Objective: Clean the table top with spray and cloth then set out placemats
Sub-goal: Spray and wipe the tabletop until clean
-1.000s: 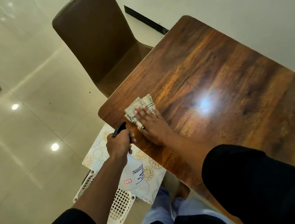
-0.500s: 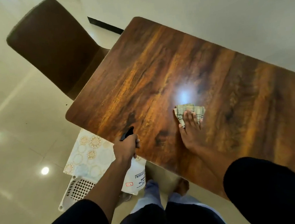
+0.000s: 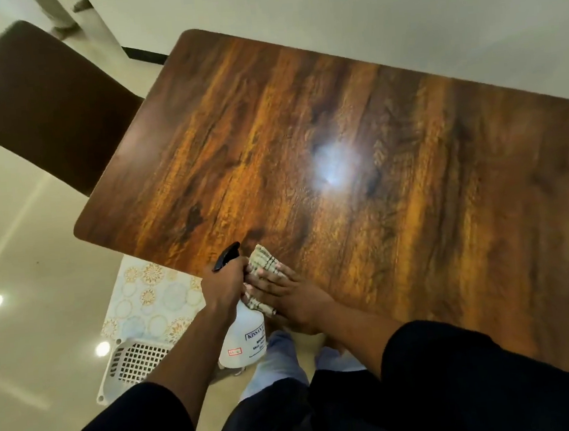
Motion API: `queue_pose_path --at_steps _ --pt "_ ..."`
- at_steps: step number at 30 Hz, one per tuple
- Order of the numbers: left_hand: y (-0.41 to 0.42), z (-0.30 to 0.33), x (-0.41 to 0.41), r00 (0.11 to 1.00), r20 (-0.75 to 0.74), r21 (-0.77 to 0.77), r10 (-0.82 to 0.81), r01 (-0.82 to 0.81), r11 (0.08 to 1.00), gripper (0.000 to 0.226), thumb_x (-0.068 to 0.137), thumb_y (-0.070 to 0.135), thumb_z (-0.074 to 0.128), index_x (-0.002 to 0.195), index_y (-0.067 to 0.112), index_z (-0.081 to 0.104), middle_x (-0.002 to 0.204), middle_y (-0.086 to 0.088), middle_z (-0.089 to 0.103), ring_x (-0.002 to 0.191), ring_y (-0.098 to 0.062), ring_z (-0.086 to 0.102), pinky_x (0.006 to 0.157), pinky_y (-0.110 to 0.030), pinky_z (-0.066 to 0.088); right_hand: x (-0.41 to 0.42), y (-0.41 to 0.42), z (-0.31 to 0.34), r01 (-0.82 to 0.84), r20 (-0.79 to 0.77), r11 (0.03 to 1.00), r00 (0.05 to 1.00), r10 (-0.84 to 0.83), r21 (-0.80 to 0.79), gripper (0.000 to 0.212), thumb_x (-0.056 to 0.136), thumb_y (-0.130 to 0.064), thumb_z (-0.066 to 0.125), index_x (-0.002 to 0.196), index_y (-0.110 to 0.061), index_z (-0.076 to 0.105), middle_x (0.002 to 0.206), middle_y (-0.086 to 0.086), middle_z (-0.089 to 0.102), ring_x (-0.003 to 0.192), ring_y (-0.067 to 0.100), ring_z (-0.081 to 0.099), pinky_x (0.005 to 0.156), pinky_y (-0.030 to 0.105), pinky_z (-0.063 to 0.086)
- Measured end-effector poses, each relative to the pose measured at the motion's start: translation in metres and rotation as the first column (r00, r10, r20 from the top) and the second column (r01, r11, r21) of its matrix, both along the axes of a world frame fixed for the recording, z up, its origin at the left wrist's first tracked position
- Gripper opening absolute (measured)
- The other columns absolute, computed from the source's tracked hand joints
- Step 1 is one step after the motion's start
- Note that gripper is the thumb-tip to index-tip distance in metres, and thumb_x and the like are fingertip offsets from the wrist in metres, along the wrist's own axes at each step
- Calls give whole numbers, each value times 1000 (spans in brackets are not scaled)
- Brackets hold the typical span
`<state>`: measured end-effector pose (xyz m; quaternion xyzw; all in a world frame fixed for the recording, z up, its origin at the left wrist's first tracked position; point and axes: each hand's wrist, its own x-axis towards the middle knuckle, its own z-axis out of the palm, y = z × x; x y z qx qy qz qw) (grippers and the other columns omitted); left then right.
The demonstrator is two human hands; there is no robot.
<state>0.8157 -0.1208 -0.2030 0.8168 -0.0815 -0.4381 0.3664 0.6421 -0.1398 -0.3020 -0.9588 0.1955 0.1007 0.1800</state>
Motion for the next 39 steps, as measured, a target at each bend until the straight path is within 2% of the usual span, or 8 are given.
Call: queue_pose_path --at_steps 3,6,9,13,17,25,33,39 --pt "8 5 -8 1000 -9 -28 -25 25 999 16 92 16 72 80 6 75 67 -11 72 47 -18 52 47 -30 41 -44 -6 -2 25 24 999 999 -24 -23 68 105 -51 18 167 -26 0 174 -4 -2 161 20 -6 127 45 -10" --pt "15 7 -14 1000 -7 -50 -12 12 999 11 94 14 70 88 5 75 71 -11 71 45 -15 51 45 -30 39 -86 -7 -1 304 -4 952 953 -304 -33 67 108 -52 17 167 -24 1 175 -3 2 160 15 -12 128 45 -6" --pt "21 5 -17 1000 -2 -52 -16 16 999 17 94 16 71 96 0 74 73 -12 71 42 -12 51 44 -29 40 -112 -7 5 580 -56 815 813 -580 -20 68 105 -55 5 166 -26 -9 173 -7 -12 155 9 -26 127 43 -12" --pt "29 2 -17 1000 -28 -41 -8 7 999 18 94 16 71 86 1 75 69 -13 70 41 -14 48 47 -30 40 -106 -3 9 810 -102 585 579 -809 -48 73 100 -55 -3 164 -24 -15 172 -6 -20 157 13 -23 127 45 -14" --pt "36 -1 -9 999 -44 -29 -18 17 999 19 94 16 70 81 2 74 66 -13 70 43 -17 47 44 -29 41 -60 9 6 913 -88 408 405 -910 -19 72 106 -50 18 165 -20 -8 173 0 -17 159 20 -20 125 47 -17" --pt "56 -6 37 998 -56 -10 26 -26 1000 19 94 14 69 80 2 74 66 -13 70 42 -18 46 43 -27 39 60 28 10 668 4 742 743 -669 57 72 106 -43 30 167 -18 3 175 1 -8 160 23 -14 126 50 -12" --pt "75 -8 96 993 -99 -23 66 -68 997 23 96 14 70 76 4 74 62 -11 69 44 -21 47 44 -29 38 162 -3 17 343 -66 939 938 -341 31 72 109 -44 31 167 -21 -6 174 -2 -16 159 20 -19 127 51 -9" --pt "77 -10 116 994 -108 -63 17 -24 998 23 95 11 69 73 18 73 64 -13 69 52 -27 48 49 -31 38 148 -5 10 75 -54 994 995 -79 -78 68 110 -50 23 167 -25 -5 174 -4 -12 160 19 -14 129 48 -6"
